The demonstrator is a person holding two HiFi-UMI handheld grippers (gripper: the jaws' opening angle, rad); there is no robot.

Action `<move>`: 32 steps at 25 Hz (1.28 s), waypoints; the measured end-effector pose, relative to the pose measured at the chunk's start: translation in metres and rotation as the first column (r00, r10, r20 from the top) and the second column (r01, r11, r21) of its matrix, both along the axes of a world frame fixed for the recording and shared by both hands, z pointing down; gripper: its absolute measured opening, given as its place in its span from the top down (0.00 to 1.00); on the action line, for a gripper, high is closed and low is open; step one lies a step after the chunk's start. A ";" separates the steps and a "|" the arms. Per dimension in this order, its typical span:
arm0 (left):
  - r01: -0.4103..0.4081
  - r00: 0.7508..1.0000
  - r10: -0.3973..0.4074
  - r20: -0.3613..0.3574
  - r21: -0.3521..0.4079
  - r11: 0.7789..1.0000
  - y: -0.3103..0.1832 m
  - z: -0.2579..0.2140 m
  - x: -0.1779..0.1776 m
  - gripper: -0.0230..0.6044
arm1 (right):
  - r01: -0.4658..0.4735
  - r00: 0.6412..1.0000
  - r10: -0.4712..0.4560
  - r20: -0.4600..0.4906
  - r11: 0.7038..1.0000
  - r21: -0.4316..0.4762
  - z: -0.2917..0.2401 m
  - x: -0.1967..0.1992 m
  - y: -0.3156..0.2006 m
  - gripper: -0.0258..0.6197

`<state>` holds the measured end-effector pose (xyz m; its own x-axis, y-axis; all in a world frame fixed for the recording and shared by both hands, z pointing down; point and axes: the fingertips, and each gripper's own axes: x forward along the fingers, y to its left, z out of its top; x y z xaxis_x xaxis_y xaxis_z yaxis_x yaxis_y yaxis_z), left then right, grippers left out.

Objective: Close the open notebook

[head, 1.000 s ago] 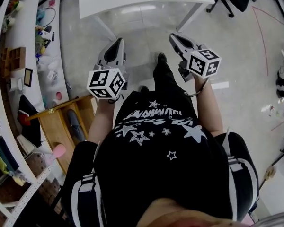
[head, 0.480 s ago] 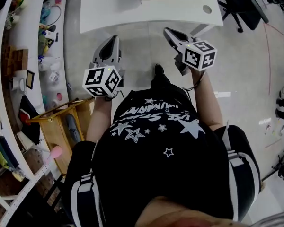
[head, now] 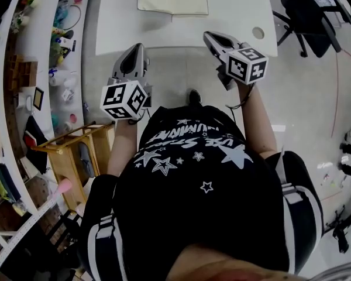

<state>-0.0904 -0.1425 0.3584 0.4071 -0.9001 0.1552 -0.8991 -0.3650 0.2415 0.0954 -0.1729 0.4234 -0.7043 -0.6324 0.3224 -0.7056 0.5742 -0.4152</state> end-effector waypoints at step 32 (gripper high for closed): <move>-0.117 0.992 0.111 -0.054 -0.109 0.987 -0.159 0.052 -0.112 0.95 | 0.108 0.934 -0.094 -0.344 0.994 0.021 0.056 -0.201 -0.133 0.72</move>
<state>-0.2020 -0.3012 0.4106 0.5155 -0.8254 0.2303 -0.8396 -0.4328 0.3282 -0.1055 -0.3060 0.4798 -0.6167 -0.5804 0.5319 -0.7382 0.6610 -0.1346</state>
